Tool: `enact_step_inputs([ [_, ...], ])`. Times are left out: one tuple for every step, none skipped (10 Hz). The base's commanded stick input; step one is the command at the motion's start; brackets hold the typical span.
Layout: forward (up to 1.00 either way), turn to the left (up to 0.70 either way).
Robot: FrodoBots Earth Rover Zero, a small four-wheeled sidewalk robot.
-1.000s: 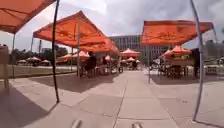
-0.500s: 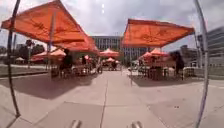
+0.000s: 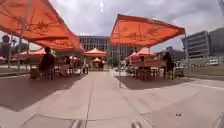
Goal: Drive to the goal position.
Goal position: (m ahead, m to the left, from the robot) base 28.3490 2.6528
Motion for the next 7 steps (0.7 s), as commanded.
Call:
enact_step_inputs([
  [0.85, -0.01],
  [0.85, -0.01],
  [0.85, -0.01],
  [0.85, 0.03],
  [0.85, 0.29],
  [0.85, 0.23],
  [0.85, 0.0],
])
